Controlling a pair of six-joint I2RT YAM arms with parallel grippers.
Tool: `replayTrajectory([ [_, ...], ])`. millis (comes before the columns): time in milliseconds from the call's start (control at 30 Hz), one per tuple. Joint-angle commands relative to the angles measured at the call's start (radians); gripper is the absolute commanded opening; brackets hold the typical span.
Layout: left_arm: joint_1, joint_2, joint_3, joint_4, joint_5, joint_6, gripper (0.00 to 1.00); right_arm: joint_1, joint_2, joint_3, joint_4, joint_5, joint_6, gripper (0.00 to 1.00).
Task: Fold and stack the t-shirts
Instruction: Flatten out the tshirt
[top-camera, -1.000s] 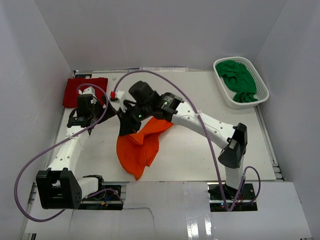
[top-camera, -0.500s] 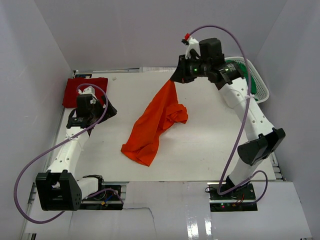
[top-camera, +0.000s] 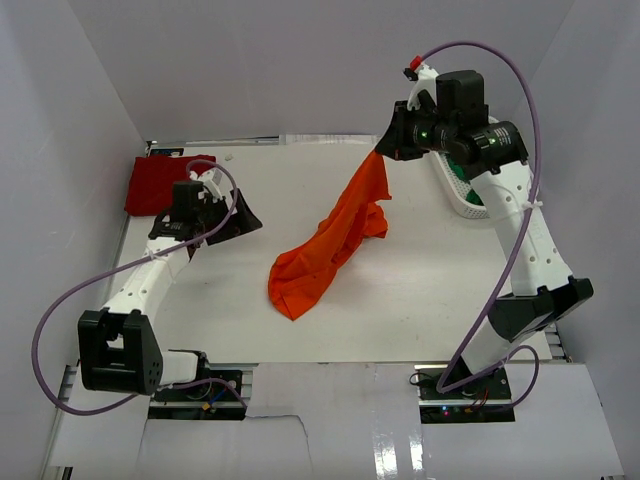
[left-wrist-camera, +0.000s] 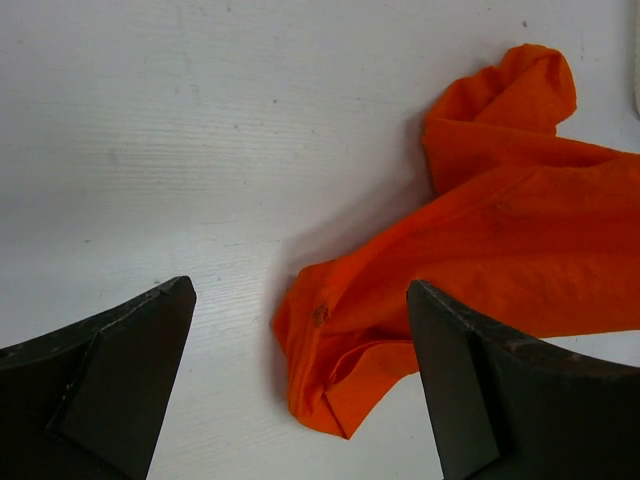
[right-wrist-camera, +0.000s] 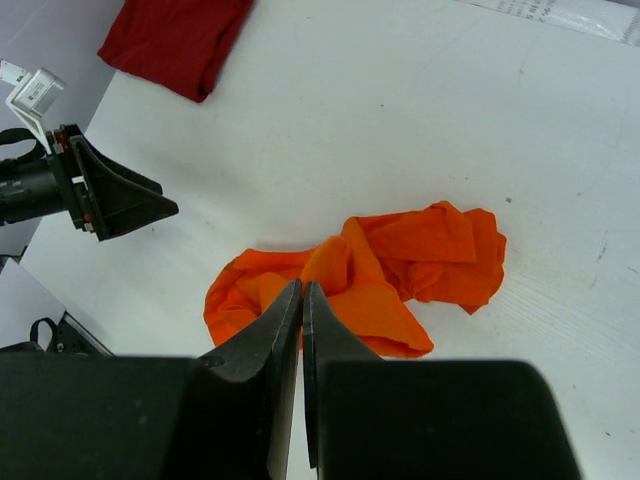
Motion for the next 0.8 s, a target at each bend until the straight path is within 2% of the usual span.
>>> replayTrajectory([
  [0,-0.037,0.012,0.059,0.002,0.052,0.028,0.98,-0.02,0.003,0.032,-0.014,0.007,0.008,0.08],
  [67,-0.042,-0.014,0.06,-0.016,-0.026,0.022,0.98,-0.011,0.041,0.043,-0.037,-0.138,-0.012,0.08],
  [167,-0.039,-0.058,0.062,-0.062,-0.17,-0.024,0.98,0.121,0.134,0.103,-0.173,-0.144,-0.122,0.08],
  [200,-0.039,-0.09,0.065,-0.076,-0.263,-0.039,0.98,0.202,0.145,0.083,-0.177,-0.162,-0.15,0.08],
  [300,-0.031,-0.168,0.054,-0.111,-0.398,-0.115,0.98,0.309,0.147,-0.029,-0.135,-0.237,-0.194,0.08],
  [367,-0.027,-0.207,0.039,-0.114,-0.429,-0.159,0.98,0.357,0.165,-0.035,-0.12,-0.263,-0.235,0.08],
  [433,-0.016,-0.259,0.033,-0.137,-0.494,-0.208,0.98,0.473,0.223,0.038,-0.178,-0.256,-0.297,0.08],
  [533,-0.011,-0.282,0.037,-0.148,-0.514,-0.217,0.98,0.548,0.262,0.127,-0.2,-0.257,-0.355,0.08],
  [600,-0.01,-0.29,0.046,-0.156,-0.526,-0.219,0.98,0.587,0.285,0.181,-0.2,-0.321,-0.406,0.08],
  [733,-0.008,-0.301,0.047,-0.166,-0.54,-0.227,0.98,0.602,0.355,0.409,-0.198,-0.282,-0.431,0.08],
  [767,-0.008,-0.301,0.043,-0.163,-0.537,-0.227,0.98,0.586,0.36,0.446,-0.131,-0.256,-0.42,0.08],
])
